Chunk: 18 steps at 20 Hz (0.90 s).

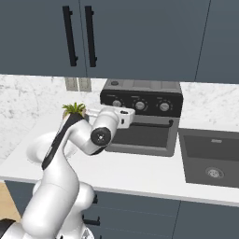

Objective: Pick up the kebab skewer and baguette bread, and place them inside the toaster oven. Close the toaster oven door and start by setting the timer.

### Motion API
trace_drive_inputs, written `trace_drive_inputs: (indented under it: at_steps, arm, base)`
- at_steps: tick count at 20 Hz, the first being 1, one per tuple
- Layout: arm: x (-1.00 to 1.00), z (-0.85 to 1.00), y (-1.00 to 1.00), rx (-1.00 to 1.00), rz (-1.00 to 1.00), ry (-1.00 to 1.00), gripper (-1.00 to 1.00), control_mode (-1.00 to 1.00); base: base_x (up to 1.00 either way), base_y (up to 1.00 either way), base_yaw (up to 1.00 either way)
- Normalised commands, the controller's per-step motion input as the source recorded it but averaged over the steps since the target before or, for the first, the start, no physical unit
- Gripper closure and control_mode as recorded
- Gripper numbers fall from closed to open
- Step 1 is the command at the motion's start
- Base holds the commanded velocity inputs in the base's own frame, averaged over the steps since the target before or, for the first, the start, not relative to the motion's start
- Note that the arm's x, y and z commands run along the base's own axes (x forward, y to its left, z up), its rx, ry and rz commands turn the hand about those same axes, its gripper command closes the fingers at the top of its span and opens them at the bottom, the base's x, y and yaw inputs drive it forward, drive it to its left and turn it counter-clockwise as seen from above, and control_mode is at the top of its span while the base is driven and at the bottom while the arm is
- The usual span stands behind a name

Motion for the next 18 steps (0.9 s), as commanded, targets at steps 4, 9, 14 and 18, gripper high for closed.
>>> trace_drive_inputs:
  at_steps: [4,9,14,18]
  arm:
    - [0.10,0.00,0.00,0.00,0.01,0.00,-1.00,-1.00]
    - [0.19,-0.01,0.00,0.00,0.01,0.00,-1.00,-1.00]
    - [0.11,-0.01,0.00,0.00,0.04,0.00,-1.00,-1.00]
    - [0.05,-0.06,-0.03,0.00,0.07,0.00,-1.00,-1.00]
  base:
    - [0.00,0.00,0.00]
    - [0.00,0.00,0.00]
    - [0.00,0.00,0.00]
    - [0.00,0.00,0.00]
